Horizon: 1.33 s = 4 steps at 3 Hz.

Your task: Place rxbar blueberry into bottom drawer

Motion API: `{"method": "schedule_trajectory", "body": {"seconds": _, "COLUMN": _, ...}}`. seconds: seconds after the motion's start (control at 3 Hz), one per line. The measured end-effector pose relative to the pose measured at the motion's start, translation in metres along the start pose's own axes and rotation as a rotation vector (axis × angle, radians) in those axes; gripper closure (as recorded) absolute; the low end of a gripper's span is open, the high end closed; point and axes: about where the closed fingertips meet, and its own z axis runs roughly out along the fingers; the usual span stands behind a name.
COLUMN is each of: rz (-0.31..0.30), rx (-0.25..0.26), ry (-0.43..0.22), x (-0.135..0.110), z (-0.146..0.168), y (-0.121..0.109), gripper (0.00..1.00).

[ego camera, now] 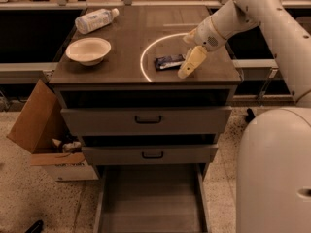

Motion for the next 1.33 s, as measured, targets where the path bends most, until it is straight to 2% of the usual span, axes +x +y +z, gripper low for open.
{"method": "schedule_trajectory", "body": {"seconds": 0.67, "rz": 0.038, "rx": -0.027, "ry": 0.0, "x": -0.005, "z": 0.025, "y": -0.011, "gripper": 0.0}}
{"method": "schedule_trajectory", "body": {"seconds": 1.0, "rz": 0.047, "rx": -0.032, "ry": 0.018, "x": -0.001, "z": 0.032, "y": -0.013, "gripper": 0.19}}
{"method": "schedule_trajectory", "body": {"seconds": 1.33, "rz": 0.053, "rx": -0.034, "ry": 0.035, "x": 0.005, "z": 0.034, "y": -0.014, "gripper": 0.42}}
